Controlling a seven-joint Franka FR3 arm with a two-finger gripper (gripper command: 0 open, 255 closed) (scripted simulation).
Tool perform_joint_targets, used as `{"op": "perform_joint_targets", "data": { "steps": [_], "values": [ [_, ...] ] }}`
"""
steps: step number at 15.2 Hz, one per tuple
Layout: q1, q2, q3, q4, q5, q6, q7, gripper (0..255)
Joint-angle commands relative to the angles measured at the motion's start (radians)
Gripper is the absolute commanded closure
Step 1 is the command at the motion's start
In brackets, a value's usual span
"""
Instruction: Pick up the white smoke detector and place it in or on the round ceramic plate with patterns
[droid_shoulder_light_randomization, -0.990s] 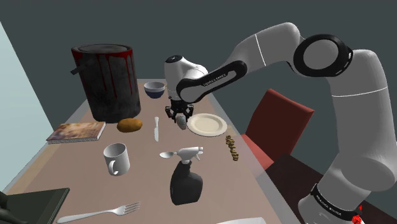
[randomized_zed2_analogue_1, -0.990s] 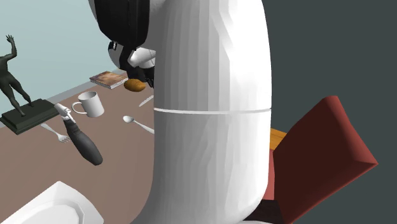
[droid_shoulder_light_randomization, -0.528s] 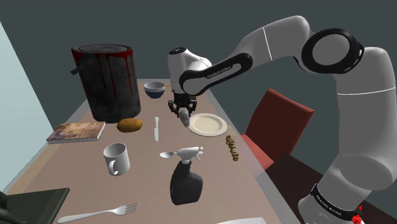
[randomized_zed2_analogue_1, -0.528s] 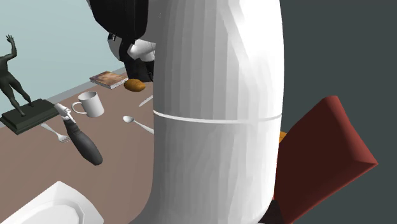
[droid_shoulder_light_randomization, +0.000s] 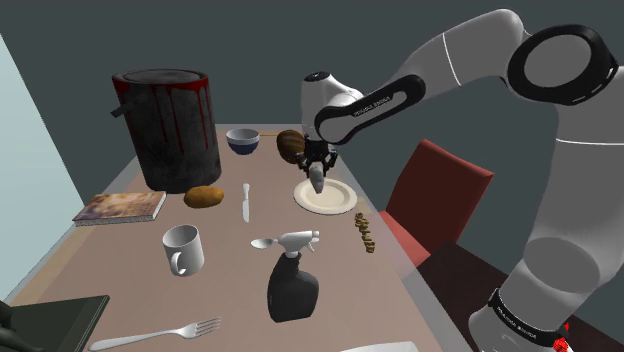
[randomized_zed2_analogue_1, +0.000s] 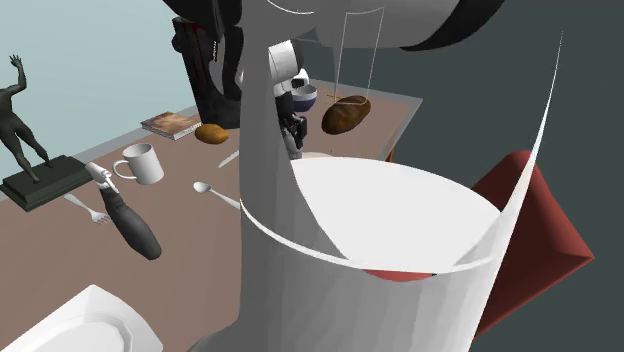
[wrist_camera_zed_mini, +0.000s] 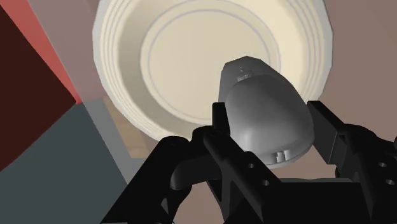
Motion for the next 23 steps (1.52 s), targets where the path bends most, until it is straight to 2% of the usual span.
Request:
{"op": "perform_joint_targets", "data": {
  "steps": [1,2,17,23],
  "values": [
    [-0.038,-0.046,-0.006,-0.062,0.019,0.032,-0.043,255],
    [-0.058,-0.065,-0.011,-0.086,0.028,0.046,-0.068,255],
    [-0.032,0.055,-0.051,-0.133,-0.077,0.191,0.028,255],
    [-0.032,0.055,-0.051,-0.133,-0.077,0.191,0.027,255]
  ]
}}
